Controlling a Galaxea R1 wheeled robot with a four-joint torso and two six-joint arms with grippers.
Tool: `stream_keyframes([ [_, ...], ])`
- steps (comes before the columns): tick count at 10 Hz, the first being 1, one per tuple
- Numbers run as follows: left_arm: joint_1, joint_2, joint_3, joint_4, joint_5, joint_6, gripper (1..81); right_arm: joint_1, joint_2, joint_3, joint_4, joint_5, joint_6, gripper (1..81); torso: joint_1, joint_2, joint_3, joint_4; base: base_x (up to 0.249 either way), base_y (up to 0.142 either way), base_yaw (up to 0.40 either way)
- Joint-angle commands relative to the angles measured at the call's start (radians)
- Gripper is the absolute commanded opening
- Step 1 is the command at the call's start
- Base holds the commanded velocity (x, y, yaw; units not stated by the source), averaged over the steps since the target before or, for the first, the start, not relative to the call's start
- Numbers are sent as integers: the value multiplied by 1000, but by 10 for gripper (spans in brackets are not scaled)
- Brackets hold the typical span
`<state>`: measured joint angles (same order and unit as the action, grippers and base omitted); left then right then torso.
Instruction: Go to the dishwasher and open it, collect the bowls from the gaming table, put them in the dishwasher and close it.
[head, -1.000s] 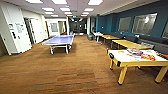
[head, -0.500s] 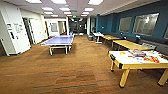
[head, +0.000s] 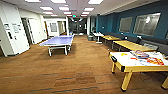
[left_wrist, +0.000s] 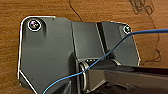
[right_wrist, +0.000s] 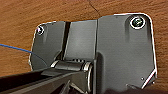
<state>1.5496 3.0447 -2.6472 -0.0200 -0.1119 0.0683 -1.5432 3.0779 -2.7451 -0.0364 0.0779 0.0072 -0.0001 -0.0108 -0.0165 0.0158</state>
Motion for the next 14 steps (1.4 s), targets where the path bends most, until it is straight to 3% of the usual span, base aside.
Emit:
stream_keyframes([
  [1,-44,5,4,-3,49,5,811,51,6,6,-5,-50,-4,811,0,0,0,0,194,0,0],
  [14,-45,5,4,-3,47,5,811,47,1,3,-2,-49,-4,811,0,0,0,0,194,0,0],
])
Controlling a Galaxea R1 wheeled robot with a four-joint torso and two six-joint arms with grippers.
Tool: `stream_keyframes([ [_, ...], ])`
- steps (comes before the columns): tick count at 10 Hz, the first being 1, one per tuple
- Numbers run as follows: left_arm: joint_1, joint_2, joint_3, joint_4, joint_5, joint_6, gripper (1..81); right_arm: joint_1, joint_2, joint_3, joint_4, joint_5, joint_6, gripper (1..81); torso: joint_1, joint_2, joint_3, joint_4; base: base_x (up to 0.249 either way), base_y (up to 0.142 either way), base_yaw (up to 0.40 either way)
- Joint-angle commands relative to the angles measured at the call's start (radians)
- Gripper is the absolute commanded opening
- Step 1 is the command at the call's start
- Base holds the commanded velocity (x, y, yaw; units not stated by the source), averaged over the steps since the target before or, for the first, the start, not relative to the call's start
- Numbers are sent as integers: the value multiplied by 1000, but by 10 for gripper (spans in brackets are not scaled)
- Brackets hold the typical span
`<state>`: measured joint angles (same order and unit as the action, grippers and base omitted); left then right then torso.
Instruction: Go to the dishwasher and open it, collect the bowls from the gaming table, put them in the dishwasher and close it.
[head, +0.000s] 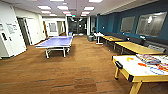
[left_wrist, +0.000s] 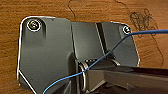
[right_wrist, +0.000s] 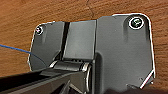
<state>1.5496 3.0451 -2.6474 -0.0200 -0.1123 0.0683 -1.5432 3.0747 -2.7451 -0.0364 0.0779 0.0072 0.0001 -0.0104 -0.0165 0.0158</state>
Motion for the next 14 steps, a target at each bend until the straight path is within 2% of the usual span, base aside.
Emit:
stream_keyframes([
  [1,-44,5,4,-3,48,5,811,47,5,3,-2,-47,-4,811,0,0,0,0,194,0,0],
  [6,-45,5,4,-3,51,5,811,47,5,4,-2,-49,-4,811,0,0,0,0,176,0,0],
  [14,-45,6,4,-1,56,5,811,47,5,4,-4,-49,-6,811,0,0,0,0,0,0,0],
])
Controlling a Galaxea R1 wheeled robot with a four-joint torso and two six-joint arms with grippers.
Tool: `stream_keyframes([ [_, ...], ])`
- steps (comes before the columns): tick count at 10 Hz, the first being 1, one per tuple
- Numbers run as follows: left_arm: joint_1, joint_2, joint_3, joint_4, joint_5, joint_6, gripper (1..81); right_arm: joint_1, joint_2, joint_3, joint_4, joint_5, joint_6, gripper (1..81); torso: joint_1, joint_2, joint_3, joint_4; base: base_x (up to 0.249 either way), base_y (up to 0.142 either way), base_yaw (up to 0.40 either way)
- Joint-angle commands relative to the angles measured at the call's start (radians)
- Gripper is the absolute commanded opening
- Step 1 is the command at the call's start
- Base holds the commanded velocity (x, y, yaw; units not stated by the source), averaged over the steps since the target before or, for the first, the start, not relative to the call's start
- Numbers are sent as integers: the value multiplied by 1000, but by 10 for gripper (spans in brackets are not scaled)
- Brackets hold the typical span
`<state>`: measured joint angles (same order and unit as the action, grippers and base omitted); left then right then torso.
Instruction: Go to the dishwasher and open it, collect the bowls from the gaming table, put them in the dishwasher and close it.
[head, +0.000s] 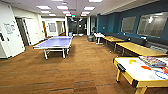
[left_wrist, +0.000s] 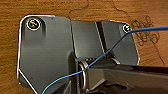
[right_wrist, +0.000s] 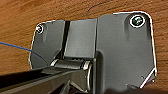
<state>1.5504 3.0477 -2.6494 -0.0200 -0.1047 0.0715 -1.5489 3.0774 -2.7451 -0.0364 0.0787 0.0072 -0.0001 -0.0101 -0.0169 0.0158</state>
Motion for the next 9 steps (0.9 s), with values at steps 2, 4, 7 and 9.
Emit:
stream_keyframes([
  [2,-46,-2,6,2,49,4,811,54,2,4,-5,-50,-6,811,0,0,0,0,0,0,-62],
  [4,-46,-4,9,3,49,2,811,52,0,3,-5,-48,-6,811,0,0,0,0,0,0,-238],
  [7,-46,-4,9,2,49,2,811,52,0,1,-5,-50,-6,811,0,0,0,0,0,0,-325],
  [9,-45,-4,9,-1,49,2,811,51,0,3,-5,-48,-6,811,0,0,0,0,0,0,-341],
])
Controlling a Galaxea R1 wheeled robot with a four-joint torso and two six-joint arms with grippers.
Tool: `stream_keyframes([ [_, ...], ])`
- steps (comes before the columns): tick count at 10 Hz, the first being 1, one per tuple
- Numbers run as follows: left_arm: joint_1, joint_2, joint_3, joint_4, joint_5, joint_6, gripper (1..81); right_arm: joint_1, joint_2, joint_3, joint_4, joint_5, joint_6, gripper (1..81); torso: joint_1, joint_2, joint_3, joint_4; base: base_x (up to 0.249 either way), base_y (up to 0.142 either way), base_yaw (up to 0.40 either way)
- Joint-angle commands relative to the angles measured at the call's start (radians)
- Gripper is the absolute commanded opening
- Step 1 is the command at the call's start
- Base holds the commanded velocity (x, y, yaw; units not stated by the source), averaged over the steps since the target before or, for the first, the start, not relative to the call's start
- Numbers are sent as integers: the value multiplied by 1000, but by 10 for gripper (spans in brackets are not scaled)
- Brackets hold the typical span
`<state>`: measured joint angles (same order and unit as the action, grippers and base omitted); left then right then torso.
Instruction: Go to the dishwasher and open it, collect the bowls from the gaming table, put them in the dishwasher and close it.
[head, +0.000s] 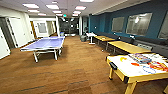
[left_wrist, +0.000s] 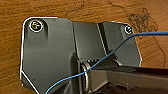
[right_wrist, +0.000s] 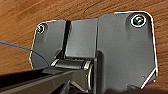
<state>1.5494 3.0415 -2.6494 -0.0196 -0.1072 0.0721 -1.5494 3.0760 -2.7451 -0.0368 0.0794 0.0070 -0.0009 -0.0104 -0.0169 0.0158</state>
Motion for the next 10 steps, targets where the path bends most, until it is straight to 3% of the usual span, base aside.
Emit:
stream_keyframes([
  [1,-45,2,11,-2,52,2,811,53,2,3,-5,-49,-5,811,1,0,0,0,0,0,-342],
  [10,-45,2,11,-5,52,0,811,53,2,3,-6,-49,-5,811,1,0,0,0,0,0,-344],
])
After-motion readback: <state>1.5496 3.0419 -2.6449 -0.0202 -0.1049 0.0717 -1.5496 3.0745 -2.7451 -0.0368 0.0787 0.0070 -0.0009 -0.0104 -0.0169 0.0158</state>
